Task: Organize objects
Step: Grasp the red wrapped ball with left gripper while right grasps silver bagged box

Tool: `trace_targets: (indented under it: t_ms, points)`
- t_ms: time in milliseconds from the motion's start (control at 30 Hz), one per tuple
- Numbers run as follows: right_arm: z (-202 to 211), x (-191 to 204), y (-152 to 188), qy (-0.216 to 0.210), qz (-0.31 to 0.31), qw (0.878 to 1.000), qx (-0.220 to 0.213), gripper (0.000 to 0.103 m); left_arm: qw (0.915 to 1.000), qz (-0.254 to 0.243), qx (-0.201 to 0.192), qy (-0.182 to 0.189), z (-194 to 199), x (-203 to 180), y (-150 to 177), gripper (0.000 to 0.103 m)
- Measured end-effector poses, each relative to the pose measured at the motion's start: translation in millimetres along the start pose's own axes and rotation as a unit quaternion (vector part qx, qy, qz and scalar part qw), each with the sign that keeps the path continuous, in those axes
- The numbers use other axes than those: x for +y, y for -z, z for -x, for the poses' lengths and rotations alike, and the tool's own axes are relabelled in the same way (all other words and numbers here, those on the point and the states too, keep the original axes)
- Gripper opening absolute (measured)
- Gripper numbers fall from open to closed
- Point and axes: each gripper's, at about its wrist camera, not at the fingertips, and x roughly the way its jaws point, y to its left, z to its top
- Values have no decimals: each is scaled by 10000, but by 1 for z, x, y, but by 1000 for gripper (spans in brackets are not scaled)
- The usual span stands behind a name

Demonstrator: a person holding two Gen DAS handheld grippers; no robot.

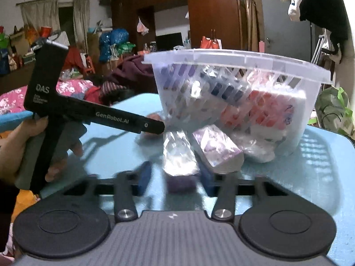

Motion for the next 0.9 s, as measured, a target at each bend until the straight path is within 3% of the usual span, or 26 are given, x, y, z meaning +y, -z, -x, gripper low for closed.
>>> trace_targets:
  t_ms: [133,167,200,333,433,533,600,900]
  points:
    - [11,-5,4,-131,-88,9993,-353,39,9998,-157,80,-118,-7,-7,-4,85]
    - [18,-8,7,-189,-165,9983,-530,39,9997,-174,91,-114,-8,-8,-6,76]
    - [21,-13,8,-220,-241,9972,-679,39,9997,-193,110,-121,-8,-9,-7,59]
    - [37,-33,14,-191,-579,9916,-1144,39,9997,-165,-132,-88,-1,-8,-5,59]
    - [45,-41,18,-116,-769,9875,-1373,39,9976,-59,-622,285,20,-9,4,59]
    - [39,-36,16,11,-686,9882,-1366,39,9894,5,-1175,850,39,-8,14,59]
    - [37,-32,15,30,-615,9889,-1354,39,9852,-19,-1394,998,46,-7,18,59]
    - [39,-36,17,88,-727,9872,-1418,39,9768,219,-1723,1256,57,1,24,59]
